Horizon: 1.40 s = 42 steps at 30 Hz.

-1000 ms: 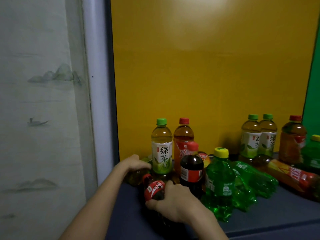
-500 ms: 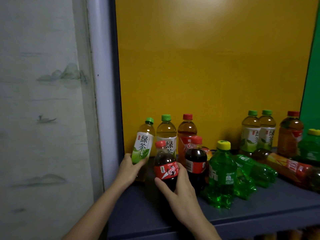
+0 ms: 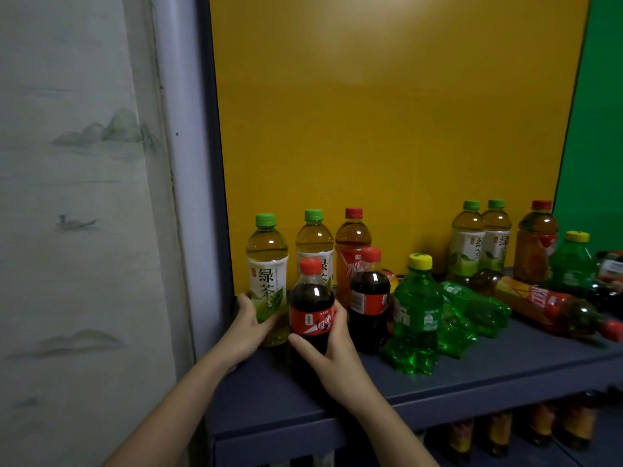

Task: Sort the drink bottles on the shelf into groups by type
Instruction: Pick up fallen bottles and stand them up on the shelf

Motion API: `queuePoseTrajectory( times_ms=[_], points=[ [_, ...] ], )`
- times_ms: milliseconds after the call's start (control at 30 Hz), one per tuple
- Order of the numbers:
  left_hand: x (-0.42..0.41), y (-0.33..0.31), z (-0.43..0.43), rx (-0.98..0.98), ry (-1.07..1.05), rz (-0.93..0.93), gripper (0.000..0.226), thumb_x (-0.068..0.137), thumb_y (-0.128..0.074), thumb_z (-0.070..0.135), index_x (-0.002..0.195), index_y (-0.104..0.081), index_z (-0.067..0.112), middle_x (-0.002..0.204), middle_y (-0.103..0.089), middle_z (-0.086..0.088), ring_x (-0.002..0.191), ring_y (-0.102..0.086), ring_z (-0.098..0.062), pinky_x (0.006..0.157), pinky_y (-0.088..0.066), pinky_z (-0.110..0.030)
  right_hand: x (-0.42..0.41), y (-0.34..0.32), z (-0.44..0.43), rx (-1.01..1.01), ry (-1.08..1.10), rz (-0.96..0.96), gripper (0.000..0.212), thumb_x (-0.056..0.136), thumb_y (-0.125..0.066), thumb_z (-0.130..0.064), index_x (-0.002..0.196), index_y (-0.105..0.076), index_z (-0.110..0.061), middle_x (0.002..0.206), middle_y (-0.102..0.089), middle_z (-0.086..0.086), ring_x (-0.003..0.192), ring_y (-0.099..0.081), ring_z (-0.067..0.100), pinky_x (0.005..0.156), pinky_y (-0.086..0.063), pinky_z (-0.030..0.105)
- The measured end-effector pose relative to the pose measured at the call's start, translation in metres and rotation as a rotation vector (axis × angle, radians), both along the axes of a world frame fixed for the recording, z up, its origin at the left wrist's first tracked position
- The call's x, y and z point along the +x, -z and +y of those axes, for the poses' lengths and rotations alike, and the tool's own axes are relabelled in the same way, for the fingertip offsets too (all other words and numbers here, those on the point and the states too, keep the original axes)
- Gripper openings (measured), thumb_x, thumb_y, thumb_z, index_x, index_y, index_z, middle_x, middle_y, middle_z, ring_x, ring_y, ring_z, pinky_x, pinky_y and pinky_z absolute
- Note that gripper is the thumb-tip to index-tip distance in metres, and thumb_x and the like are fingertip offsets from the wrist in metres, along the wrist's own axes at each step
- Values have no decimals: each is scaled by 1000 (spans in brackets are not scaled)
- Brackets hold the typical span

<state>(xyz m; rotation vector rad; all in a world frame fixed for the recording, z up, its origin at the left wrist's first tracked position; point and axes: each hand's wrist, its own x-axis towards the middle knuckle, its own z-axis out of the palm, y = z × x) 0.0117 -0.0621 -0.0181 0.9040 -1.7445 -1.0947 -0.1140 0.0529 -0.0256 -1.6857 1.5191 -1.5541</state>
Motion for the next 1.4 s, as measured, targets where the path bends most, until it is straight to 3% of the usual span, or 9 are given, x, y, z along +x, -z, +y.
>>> queuePoseTrajectory(
  times_ms=[167, 300, 467, 533, 700, 967, 1167, 1267, 1400],
  points=[
    [3, -1, 1, -10, 21, -17, 55, 85, -62, 20, 120, -19, 18, 127, -43, -1, 114, -46, -14, 95, -41, -30, -4, -3, 8, 16, 30, 33, 69, 81, -68, -32, 135, -25, -32, 133, -42, -15, 121, -39, -5, 100, -32, 8],
    [13, -4, 11, -166, -212, -8, 58, 84, -62, 14, 131, -28, 5, 130, -44, -12, 120, -46, -26, 99, -41, -38, -18, 0, 33, 35, 60, 125, 65, 85, -63, -33, 141, -30, -24, 138, -41, -14, 128, -36, -1, 109, -31, 21],
    [17, -16, 72, -643, -440, 76, 19, 84, -63, 6, 98, -54, 16, 92, -60, -9, 83, -58, -22, 71, -41, -8, -52, -1, 80, -14, 110, 200, 35, 88, -59, -22, 123, -52, -25, 121, -58, -13, 112, -51, -7, 98, -41, 14],
    [8, -26, 103, -726, -376, 90, 14, 83, -62, 20, 84, -52, 29, 79, -58, 4, 72, -54, -10, 63, -40, -5, -72, -7, 100, -27, 132, 211, 24, 88, -59, -18, 111, -60, -25, 110, -64, -14, 102, -57, -7, 89, -43, 10],
    [-47, -38, 161, -752, -138, 7, 18, 79, -49, 45, 72, -54, 28, 72, -53, 10, 60, -49, -3, 53, -36, -10, -138, -26, 127, -47, 239, 236, 17, 88, -59, -15, 98, -65, -27, 94, -70, -12, 90, -63, -5, 80, -49, 13],
    [-190, -14, 193, -751, -11, -276, 23, 86, -35, 49, 91, -49, 31, 89, -49, 17, 87, -47, 0, 74, -40, -16, -260, -43, 100, 16, 333, 430, 18, 89, -58, -16, 105, -65, -20, 104, -66, -6, 100, -59, 6, 90, -47, 23],
    [-269, -21, 176, -695, -368, -707, 37, 97, -31, 37, 127, -37, 16, 131, -39, -1, 122, -34, -17, 98, -34, -27, -301, -50, 57, 130, 224, 610, 32, 91, -55, -24, 121, -56, -13, 122, -59, 4, 112, -54, 14, 96, -42, 24],
    [-289, -28, 165, -586, -459, -917, 44, 96, -34, 38, 130, -36, 9, 138, -37, -9, 126, -34, -24, 98, -37, -33, -310, -51, 39, 172, 198, 628, 36, 90, -55, -29, 123, -55, -13, 124, -57, 6, 114, -54, 18, 98, -44, 35],
    [-302, -38, 146, -382, -492, -1054, 54, 92, -44, 41, 131, -34, 6, 138, -38, -13, 127, -35, -28, 92, -42, -37, -309, -54, 17, 173, 148, 641, 35, 90, -55, -31, 120, -56, -14, 120, -57, 5, 110, -54, 19, 95, -46, 36]
  ],
)
